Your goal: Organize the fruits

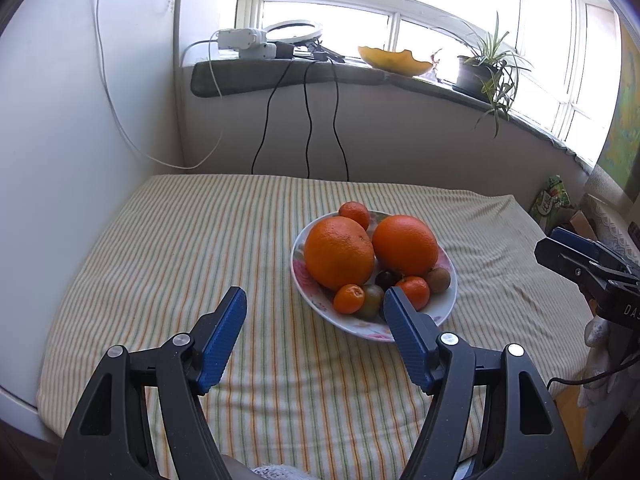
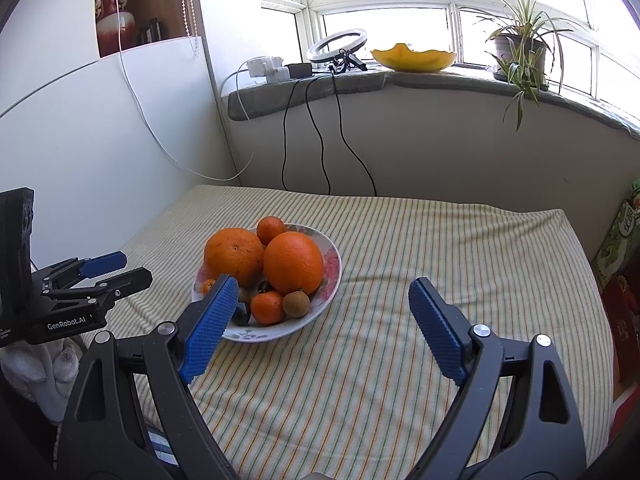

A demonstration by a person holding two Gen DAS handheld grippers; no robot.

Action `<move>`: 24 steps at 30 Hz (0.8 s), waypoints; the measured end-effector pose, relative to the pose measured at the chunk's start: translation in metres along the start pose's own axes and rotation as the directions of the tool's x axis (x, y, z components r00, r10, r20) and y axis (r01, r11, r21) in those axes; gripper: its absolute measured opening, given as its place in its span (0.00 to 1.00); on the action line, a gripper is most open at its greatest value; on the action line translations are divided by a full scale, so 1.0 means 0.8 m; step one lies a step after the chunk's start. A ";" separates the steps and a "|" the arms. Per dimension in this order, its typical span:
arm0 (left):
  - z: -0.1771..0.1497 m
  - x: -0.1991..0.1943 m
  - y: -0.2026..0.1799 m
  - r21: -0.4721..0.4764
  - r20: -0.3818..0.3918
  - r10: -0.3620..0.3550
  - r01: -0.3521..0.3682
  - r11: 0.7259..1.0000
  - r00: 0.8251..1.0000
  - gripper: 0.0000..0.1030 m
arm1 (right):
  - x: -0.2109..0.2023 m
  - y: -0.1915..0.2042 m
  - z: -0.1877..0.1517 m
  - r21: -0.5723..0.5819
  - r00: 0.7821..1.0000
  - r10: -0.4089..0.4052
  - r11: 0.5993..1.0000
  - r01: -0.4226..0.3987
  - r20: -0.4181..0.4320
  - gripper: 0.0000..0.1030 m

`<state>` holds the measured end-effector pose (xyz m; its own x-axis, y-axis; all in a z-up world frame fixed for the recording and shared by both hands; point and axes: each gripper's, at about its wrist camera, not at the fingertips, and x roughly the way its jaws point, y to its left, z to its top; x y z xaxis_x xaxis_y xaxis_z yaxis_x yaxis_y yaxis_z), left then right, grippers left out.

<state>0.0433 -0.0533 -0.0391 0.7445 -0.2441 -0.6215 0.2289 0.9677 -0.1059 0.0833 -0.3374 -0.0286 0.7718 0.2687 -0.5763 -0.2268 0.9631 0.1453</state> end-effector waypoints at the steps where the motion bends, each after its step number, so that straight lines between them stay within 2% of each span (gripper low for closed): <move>1: 0.000 0.000 0.000 0.000 0.001 -0.001 0.001 1.000 1.000 0.69 | 0.000 0.000 0.000 -0.001 1.000 -0.001 1.000 0.001 0.000 0.87; 24: 0.001 -0.003 -0.001 0.005 0.009 -0.002 0.002 1.000 1.000 0.69 | 0.002 0.000 -0.001 -0.002 1.000 0.005 1.000 -0.005 -0.006 0.87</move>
<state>0.0419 -0.0538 -0.0369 0.7496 -0.2470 -0.6141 0.2339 0.9668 -0.1033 0.0840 -0.3371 -0.0300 0.7672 0.2729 -0.5805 -0.2317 0.9618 0.1459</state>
